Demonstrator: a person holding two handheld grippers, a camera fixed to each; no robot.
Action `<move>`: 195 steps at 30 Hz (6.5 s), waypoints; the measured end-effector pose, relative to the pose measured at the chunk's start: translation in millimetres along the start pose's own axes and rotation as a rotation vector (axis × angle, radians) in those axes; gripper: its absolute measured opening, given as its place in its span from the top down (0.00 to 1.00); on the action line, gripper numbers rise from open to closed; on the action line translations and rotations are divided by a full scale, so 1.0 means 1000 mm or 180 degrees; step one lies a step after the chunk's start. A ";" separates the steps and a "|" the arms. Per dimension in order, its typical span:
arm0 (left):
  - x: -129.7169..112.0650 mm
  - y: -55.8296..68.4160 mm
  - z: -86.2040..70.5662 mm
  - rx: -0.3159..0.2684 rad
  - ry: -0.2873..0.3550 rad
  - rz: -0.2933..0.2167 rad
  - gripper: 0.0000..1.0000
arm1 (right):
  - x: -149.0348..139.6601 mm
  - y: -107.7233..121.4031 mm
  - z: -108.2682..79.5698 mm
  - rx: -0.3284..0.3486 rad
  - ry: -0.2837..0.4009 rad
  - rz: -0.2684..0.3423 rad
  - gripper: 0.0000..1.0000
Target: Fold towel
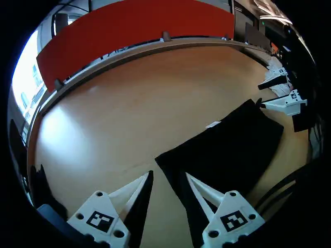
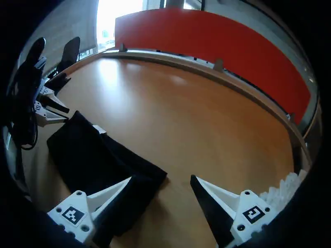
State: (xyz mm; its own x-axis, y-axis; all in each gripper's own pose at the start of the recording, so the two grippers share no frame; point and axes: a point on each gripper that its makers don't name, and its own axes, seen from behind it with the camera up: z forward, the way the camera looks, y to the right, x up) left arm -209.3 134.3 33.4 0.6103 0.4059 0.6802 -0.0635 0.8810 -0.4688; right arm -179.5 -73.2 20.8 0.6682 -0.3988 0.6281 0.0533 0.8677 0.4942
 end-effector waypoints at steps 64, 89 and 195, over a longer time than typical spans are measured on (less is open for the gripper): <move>-0.065 0.035 -0.075 0.0068 -0.0020 -0.0499 0.07 | -0.050 -0.059 -0.072 0.0210 0.0050 -0.0074 0.00; -0.085 0.022 -0.102 0.0249 0.0009 -0.0771 0.07 | -0.070 -0.065 -0.059 0.0503 -0.0145 -0.0523 0.03; -0.094 -0.015 -0.129 0.0514 0.0044 -0.0993 0.07 | 0.045 -0.051 -0.131 0.0551 0.0421 -0.0893 0.96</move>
State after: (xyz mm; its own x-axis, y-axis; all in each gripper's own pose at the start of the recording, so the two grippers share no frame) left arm -163.5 51.9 -96.1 0.6305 0.1088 0.7685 0.0045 0.9896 -0.1437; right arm -55.0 -96.5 -54.8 0.7363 -0.5627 0.3759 0.1294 0.6623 0.7380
